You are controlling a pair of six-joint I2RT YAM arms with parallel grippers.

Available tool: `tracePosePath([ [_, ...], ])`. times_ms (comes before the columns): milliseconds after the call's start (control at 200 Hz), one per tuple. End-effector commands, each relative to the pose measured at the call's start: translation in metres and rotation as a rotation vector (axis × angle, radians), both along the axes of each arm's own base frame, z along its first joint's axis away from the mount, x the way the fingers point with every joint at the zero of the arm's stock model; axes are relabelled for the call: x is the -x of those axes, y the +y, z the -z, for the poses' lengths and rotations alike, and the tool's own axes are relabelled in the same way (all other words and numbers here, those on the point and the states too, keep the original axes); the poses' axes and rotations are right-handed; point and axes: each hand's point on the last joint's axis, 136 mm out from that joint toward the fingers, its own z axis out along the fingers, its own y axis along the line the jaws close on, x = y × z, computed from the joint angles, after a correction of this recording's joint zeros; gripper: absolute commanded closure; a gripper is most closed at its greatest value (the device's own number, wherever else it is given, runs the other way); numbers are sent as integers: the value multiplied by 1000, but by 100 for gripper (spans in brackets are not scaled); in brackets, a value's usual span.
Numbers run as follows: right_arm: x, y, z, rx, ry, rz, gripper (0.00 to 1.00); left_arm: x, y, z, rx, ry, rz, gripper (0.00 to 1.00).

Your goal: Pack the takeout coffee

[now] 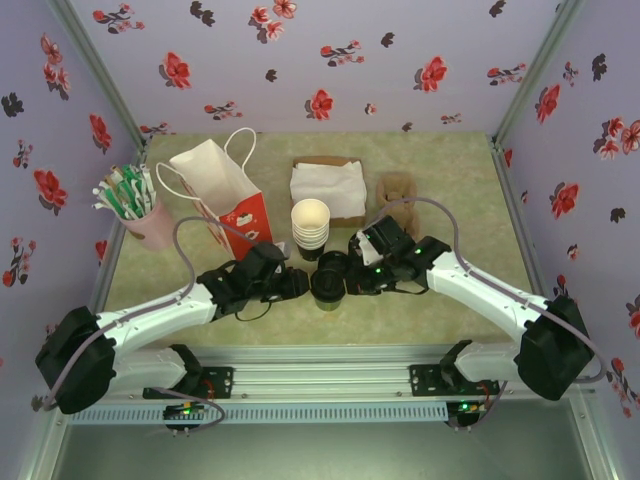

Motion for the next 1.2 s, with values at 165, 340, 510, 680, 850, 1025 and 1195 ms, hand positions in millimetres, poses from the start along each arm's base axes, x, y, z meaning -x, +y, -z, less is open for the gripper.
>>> tracePosePath([
  [165,-3,4,-9,-9,-23,4,90,8,-7,-5,48,-3,26,74],
  [340,-3,4,0,-8,-8,9,90,9,-8,-4,46,1,29,74],
  [510,-2,-3,-1,26,-15,15,90,11,-7,-5,48,1,28,74],
  [680,-1,-19,-18,81,-70,26,86,10,0,-21,49,-25,10,70],
  [850,0,-37,-41,111,-150,46,72,15,11,-47,40,-61,13,58],
  [1025,3,-48,-73,84,-240,54,57,25,37,-82,36,-112,-22,52],
  [1195,8,-59,-102,53,-318,66,38,37,62,-124,49,-180,-31,40],
])
